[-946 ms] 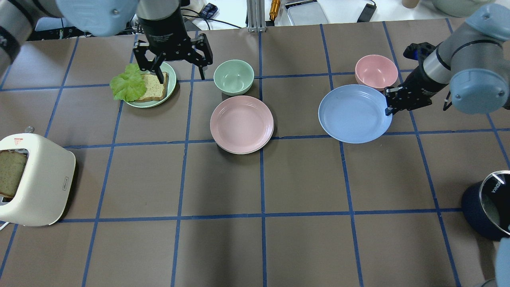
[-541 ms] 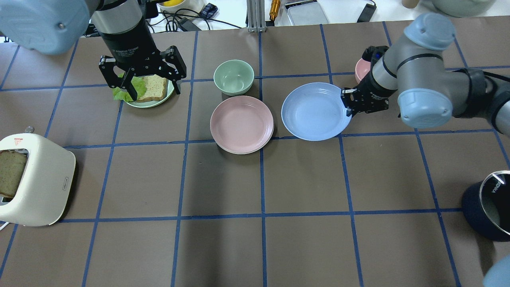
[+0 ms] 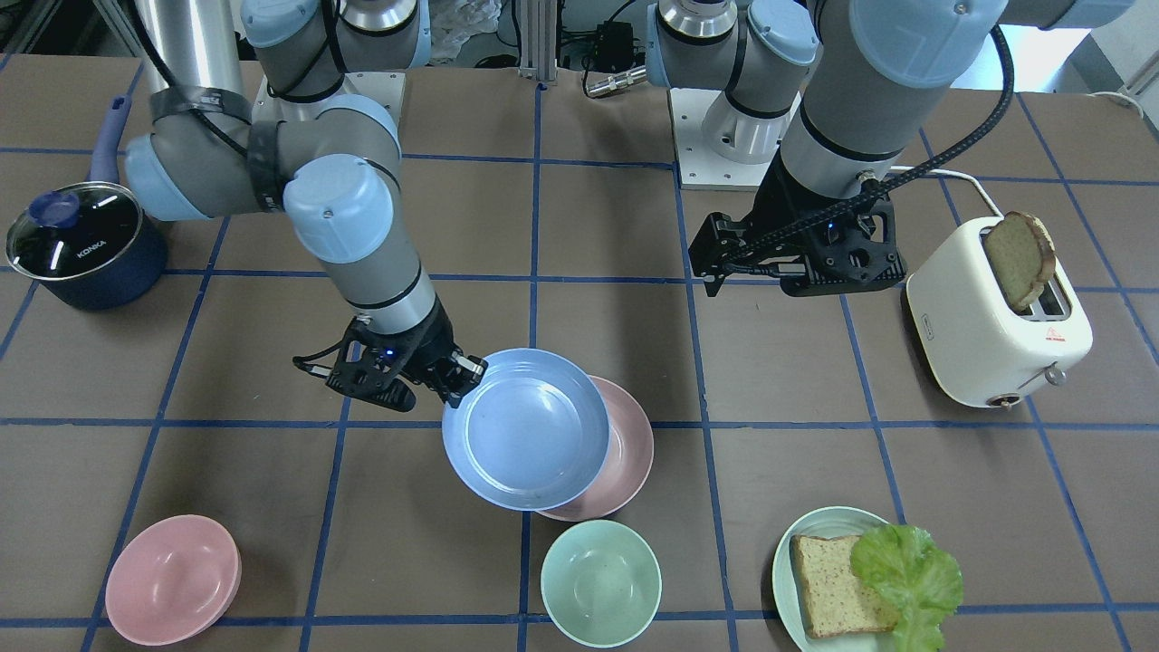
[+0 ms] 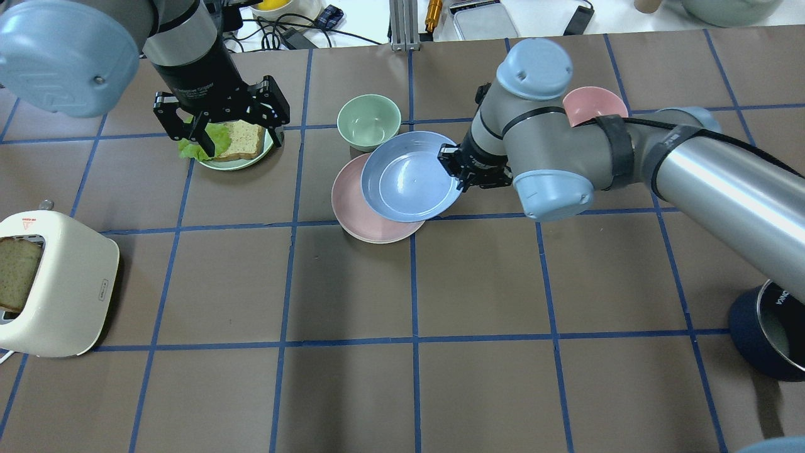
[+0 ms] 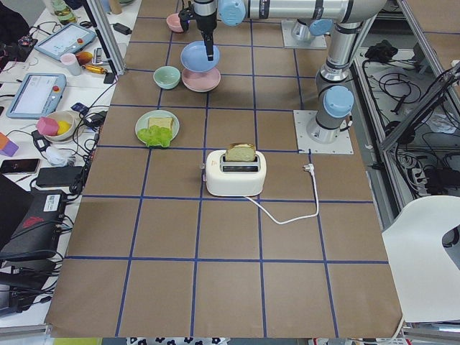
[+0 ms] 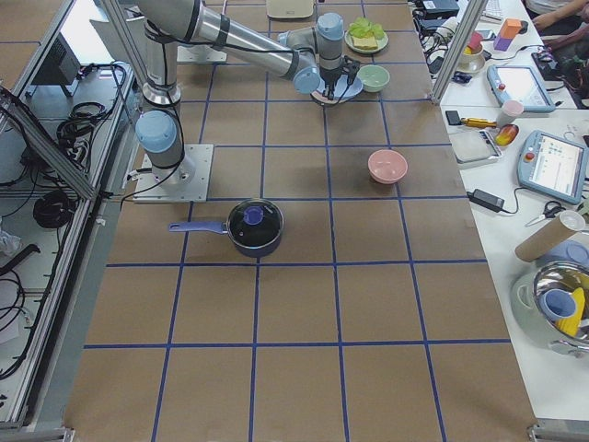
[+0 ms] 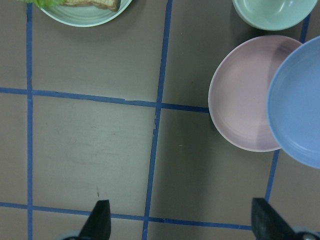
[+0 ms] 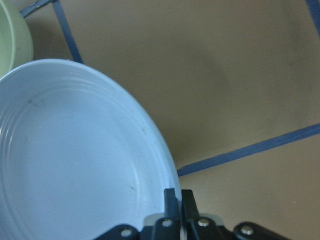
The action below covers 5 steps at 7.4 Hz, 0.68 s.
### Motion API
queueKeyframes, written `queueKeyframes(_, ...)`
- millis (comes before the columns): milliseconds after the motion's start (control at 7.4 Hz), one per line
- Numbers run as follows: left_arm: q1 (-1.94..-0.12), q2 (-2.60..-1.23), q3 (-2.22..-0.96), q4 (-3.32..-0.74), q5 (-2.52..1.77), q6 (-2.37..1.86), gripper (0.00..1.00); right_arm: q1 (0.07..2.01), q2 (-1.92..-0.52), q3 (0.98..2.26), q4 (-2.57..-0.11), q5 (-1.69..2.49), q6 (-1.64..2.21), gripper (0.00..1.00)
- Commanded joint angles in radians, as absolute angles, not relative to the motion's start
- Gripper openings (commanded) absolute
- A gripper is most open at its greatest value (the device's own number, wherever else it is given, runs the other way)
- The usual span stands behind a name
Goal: Stack three plates with pink and blue
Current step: 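Carry the blue plate with the right gripper onto the pink plate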
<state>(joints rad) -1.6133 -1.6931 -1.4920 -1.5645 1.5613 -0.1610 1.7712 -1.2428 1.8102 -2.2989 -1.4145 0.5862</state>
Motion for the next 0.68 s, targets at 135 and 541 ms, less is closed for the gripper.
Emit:
queueKeyframes(135,-1.617,-1.692,-1.48,-1.565,1.557,-0.163,1.0,1.818,-1.201,1.807,-2.379,-1.405,0.672,0.0)
queueKeyframes(541,-1.612,-1.689,-1.48,-1.572,1.557,-0.163,1.0,1.821,-1.178,1.793,-2.375,-1.397,0.701,0.2)
